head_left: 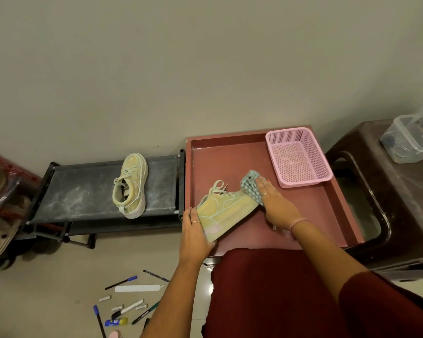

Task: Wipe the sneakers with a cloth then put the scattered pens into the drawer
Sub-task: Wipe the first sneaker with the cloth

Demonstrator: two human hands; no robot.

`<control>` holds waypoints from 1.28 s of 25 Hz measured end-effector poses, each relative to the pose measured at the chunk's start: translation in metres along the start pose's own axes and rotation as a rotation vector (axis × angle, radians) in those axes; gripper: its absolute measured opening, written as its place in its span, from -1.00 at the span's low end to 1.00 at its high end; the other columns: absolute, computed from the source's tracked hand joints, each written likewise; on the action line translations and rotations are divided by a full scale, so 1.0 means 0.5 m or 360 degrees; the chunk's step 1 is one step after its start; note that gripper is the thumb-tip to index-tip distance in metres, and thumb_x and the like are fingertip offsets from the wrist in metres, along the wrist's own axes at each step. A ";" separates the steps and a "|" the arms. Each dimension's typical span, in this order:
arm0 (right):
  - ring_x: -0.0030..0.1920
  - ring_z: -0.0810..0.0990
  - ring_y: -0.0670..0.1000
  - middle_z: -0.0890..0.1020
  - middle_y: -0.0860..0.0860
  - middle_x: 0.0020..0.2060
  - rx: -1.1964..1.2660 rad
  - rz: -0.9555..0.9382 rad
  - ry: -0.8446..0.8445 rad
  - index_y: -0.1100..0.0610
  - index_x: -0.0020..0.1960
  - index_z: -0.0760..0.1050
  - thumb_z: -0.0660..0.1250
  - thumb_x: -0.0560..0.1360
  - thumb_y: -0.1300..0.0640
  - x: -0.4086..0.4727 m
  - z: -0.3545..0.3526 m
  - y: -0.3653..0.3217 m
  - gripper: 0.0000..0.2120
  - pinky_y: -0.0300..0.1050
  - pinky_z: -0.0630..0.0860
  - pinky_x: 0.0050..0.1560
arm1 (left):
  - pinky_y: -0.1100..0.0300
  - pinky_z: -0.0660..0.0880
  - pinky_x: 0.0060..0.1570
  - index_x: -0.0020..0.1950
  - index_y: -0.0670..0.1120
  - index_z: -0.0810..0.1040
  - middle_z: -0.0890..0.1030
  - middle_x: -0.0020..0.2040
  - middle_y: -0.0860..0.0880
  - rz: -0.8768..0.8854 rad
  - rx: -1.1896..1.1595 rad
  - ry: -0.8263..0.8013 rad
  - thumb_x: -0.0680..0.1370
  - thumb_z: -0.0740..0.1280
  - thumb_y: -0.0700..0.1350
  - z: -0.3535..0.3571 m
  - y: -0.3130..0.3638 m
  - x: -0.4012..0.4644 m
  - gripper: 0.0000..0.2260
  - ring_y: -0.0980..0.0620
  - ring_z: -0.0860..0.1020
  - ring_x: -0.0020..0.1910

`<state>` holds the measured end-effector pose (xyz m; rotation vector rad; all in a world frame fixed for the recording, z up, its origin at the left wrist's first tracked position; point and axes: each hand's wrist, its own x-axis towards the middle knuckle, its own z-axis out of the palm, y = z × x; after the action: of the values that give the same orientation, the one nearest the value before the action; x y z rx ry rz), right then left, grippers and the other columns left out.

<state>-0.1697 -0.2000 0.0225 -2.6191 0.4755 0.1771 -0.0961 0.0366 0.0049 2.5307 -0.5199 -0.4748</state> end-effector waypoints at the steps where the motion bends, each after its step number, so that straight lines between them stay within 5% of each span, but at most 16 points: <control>1: 0.53 0.04 0.10 0.00 0.11 0.53 0.0147 0.0094 -0.0064 0.21 0.54 -0.09 0.09 0.41 0.48 0.014 -0.009 -0.003 -0.23 -0.10 0.11 0.48 | 0.04 0.33 0.40 0.51 -0.18 0.08 0.11 0.50 -0.12 0.0006 0.0050 0.0003 0.25 0.62 -0.10 0.002 -0.001 0.000 0.00 -0.11 0.22 0.47; 3: 0.49 0.14 0.14 0.05 0.15 0.51 0.0412 0.0271 -0.0107 0.25 0.53 -0.06 0.13 0.41 0.48 0.025 -0.010 -0.014 -0.25 -0.14 0.11 0.43 | 0.04 0.29 0.41 0.53 -0.18 0.04 0.05 0.54 -0.12 0.0019 0.0161 0.0034 0.33 0.58 -0.10 0.003 -0.001 0.001 -0.04 -0.11 0.14 0.52; 9: 0.52 -0.02 0.09 -0.01 0.16 0.51 0.0896 0.0544 -0.0025 0.28 0.52 -0.10 0.08 0.39 0.50 -0.040 0.023 -0.014 -0.25 -0.22 -0.08 0.45 | 0.02 0.42 0.27 0.57 -0.11 -0.12 -0.07 0.56 -0.21 0.0102 0.0534 0.0188 0.51 0.35 -0.31 0.004 0.011 0.050 -0.20 -0.17 0.16 0.49; 13: 0.53 0.02 0.01 0.06 0.04 0.53 0.1159 0.0525 0.0112 0.16 0.55 -0.04 0.07 0.33 0.38 -0.070 0.046 0.003 -0.20 0.00 -0.03 0.54 | 0.06 0.32 0.30 0.57 -0.13 -0.22 0.07 0.50 -0.29 0.0003 0.0572 0.0228 0.56 0.23 -0.31 -0.005 0.065 0.087 -0.25 -0.18 0.28 0.35; 17: 0.48 0.20 0.03 0.24 0.00 0.48 0.1390 0.0544 0.0110 0.03 0.53 0.07 0.11 0.39 0.44 -0.101 0.054 0.016 -0.23 0.11 0.14 0.50 | -0.09 0.01 0.46 0.52 0.01 -0.40 -0.17 0.51 -0.36 -0.0177 0.0239 -0.0245 0.33 0.55 -0.16 -0.003 0.098 0.110 0.19 -0.31 -0.05 0.49; 20: 0.45 0.27 0.08 0.30 0.02 0.45 0.1559 0.0664 0.0106 0.01 0.52 0.11 0.17 0.32 0.27 -0.117 0.061 0.015 -0.22 0.16 0.20 0.46 | -0.18 -0.16 0.46 0.54 0.18 -0.28 -0.36 0.49 -0.32 -0.0076 -0.0032 -0.0450 0.15 0.66 0.01 -0.021 0.110 0.118 0.30 -0.28 -0.31 0.50; 25: 0.53 0.01 0.03 0.03 0.07 0.53 0.1080 0.0557 0.0088 0.19 0.54 -0.06 0.06 0.37 0.54 -0.117 0.070 0.012 -0.20 -0.23 -0.07 0.47 | -0.26 -0.08 0.47 0.51 0.28 0.04 -0.22 0.51 -0.34 -0.0023 -0.0184 -0.0390 0.09 0.64 0.17 -0.027 0.115 0.133 0.13 -0.27 -0.25 0.52; 28: 0.51 0.12 0.08 0.17 0.10 0.49 0.1137 0.0605 0.0055 0.21 0.53 0.03 0.04 0.29 0.58 -0.089 0.051 0.017 -0.17 -0.23 0.03 0.44 | -0.26 -0.06 0.47 0.47 0.30 0.10 -0.17 0.53 -0.32 -0.0051 -0.0235 -0.0342 0.08 0.65 0.14 -0.021 0.116 0.133 0.09 -0.24 -0.22 0.53; 32: 0.54 -0.14 0.07 -0.12 0.10 0.53 0.0807 0.0619 0.0074 0.22 0.53 -0.19 0.04 0.34 0.57 -0.126 0.074 -0.030 -0.16 -0.23 -0.07 0.45 | -0.25 -0.06 0.47 0.46 0.33 0.12 -0.19 0.53 -0.31 -0.0067 -0.0262 -0.0324 0.07 0.67 0.10 -0.017 0.111 0.130 0.10 -0.25 -0.23 0.53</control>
<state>-0.2245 -0.1511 0.0094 -2.0216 0.9132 0.1022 -0.0510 -0.0329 0.0270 2.3527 -0.4808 -0.7645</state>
